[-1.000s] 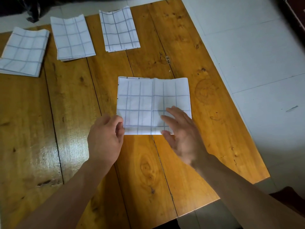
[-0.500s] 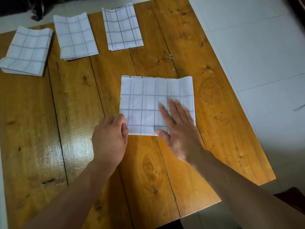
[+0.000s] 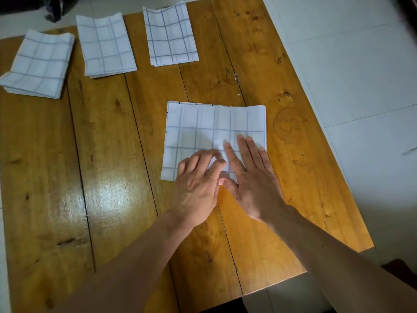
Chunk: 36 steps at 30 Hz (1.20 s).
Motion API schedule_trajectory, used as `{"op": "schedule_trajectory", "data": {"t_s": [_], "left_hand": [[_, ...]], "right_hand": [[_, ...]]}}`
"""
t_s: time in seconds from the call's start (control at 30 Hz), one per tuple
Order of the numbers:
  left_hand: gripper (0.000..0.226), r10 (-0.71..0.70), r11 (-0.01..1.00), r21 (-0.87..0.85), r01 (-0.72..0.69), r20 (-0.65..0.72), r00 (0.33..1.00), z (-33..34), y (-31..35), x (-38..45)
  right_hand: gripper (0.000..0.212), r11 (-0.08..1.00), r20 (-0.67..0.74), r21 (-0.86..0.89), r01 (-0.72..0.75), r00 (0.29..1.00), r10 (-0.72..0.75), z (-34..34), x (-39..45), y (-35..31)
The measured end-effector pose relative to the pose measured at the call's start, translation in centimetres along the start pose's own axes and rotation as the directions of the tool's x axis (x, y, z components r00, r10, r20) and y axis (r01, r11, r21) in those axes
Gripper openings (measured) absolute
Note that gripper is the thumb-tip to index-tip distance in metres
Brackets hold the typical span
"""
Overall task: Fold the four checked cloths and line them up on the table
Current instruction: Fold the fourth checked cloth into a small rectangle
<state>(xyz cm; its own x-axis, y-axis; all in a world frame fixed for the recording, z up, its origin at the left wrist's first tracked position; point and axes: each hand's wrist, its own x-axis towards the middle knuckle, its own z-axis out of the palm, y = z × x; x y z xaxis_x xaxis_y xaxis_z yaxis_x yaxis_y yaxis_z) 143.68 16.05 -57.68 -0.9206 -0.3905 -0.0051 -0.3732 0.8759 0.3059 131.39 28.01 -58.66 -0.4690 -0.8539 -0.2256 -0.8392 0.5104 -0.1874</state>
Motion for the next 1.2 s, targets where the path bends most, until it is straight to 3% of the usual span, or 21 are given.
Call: {"op": "schedule_trajectory", "data": {"t_s": [0.2,0.53,0.7,0.9,1.0,1.2], "left_hand": [[0.057,0.008,0.997,0.071,-0.011,0.036,0.999,-0.5,-2.6,-1.3],[0.049,-0.023,0.996,0.089,0.021,0.013,1.000,-1.3,-6.1,-2.7],[0.057,-0.012,1.000,0.023,0.012,-0.005,1.000,-1.3,-6.3,-2.8],[0.066,-0.005,0.999,-0.046,0.006,0.030,1.000,-2.1,-6.7,-2.8],[0.060,-0.042,0.993,-0.106,0.045,0.030,0.999,-2.6,-7.3,-3.1],[0.053,-0.097,0.983,-0.154,0.099,0.023,0.995,-2.8,-8.4,-4.2]], "right_hand": [[0.072,0.998,0.007,-0.034,-0.045,0.999,0.045,0.0,-0.4,0.9],[0.099,0.992,0.086,-0.027,-0.122,0.989,0.124,-1.6,-0.2,3.9],[0.127,0.992,0.183,0.001,-0.128,0.975,0.126,-3.6,1.5,4.8],[0.142,0.988,0.226,-0.025,-0.152,0.962,0.153,-5.1,3.0,4.6],[0.152,0.985,0.263,-0.023,-0.172,0.949,0.172,-5.6,4.2,4.4],[0.146,0.978,0.241,-0.006,-0.207,0.949,0.202,-5.9,3.7,3.8]]}}
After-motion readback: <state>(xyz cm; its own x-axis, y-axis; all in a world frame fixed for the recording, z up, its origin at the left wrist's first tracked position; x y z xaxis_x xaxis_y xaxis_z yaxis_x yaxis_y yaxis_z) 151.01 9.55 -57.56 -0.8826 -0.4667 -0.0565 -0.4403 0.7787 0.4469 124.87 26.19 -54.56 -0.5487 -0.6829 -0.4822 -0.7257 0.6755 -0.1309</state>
